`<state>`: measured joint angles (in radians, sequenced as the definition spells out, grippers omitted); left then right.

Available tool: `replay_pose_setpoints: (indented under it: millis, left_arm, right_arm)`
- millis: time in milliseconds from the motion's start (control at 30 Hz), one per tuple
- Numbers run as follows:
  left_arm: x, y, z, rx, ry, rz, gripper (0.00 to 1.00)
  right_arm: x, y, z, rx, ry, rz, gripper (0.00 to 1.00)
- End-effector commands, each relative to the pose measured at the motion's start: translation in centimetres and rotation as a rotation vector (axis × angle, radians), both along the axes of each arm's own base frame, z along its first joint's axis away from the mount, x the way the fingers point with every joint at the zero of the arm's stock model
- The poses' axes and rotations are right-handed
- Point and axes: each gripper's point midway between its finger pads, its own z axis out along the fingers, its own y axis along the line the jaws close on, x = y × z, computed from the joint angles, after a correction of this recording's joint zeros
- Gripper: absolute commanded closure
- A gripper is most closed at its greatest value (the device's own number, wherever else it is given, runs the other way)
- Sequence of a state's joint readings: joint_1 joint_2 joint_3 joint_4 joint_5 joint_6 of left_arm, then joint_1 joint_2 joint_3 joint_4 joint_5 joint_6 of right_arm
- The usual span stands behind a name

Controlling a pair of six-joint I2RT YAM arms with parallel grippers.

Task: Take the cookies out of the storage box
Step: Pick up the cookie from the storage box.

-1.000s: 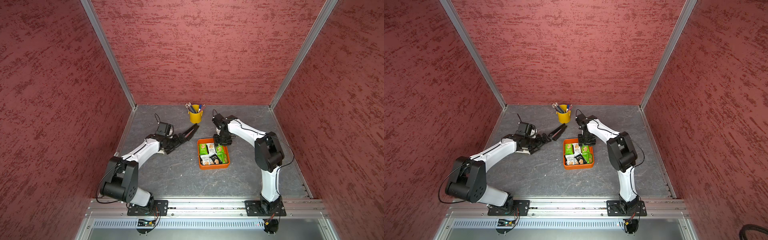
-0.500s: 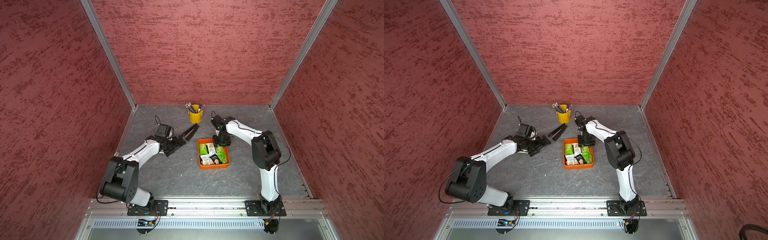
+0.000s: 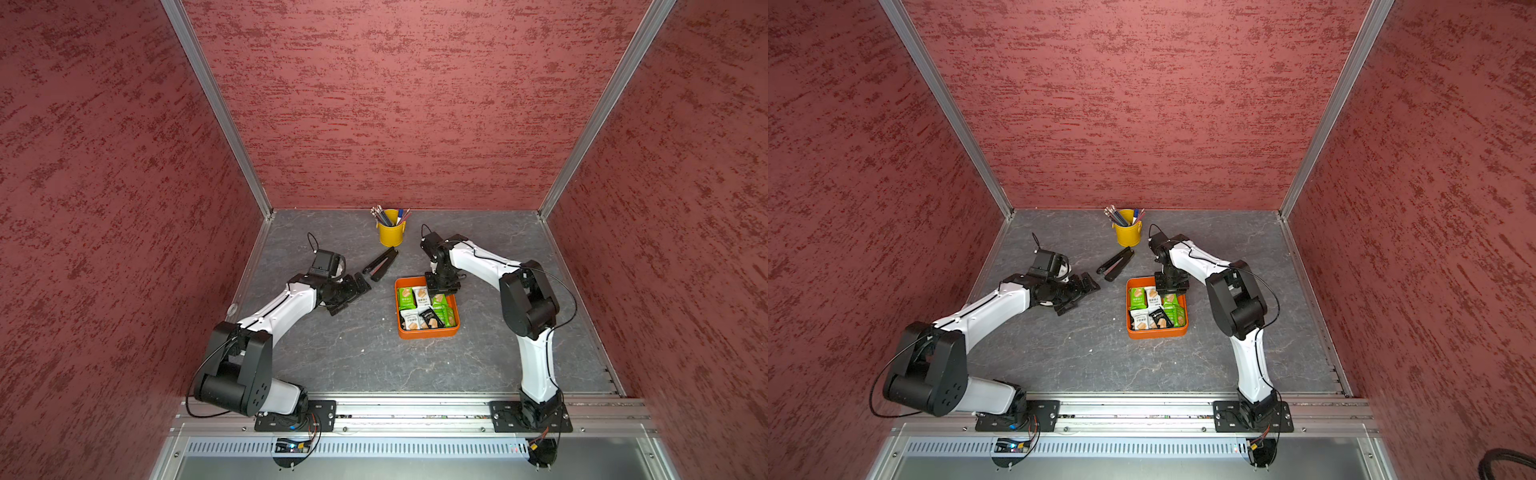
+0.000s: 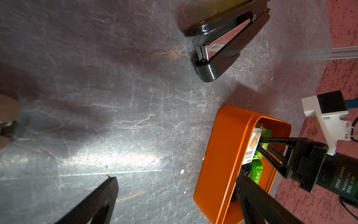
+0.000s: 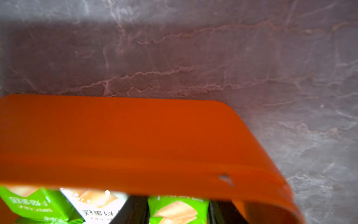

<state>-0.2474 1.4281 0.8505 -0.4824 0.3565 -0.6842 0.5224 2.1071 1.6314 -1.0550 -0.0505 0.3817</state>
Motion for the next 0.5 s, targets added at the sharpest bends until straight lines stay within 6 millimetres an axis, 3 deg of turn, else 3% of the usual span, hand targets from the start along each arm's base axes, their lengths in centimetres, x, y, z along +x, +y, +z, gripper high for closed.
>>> replay_pose_setpoints:
  millis: [0,167,467]
  left_arm:
    - [-0.4,0.2,0.2,0.016,-0.004,0.000,0.00]
    - [-0.4,0.0,0.1,0.011,-0.001,-0.007,0.00]
    - [0.6,-1.4,0.7,-0.008,-0.011,-0.059,0.00]
  right_arm:
    - [0.4,0.1,0.4,-0.018,-0.037,-0.002,0.56]
    - [0.0,-0.1,1.5,-0.013,-0.043,-0.001,0.57]
    - [-1.2,0.9,6.1,0.111,-0.085,0.011,0.58]
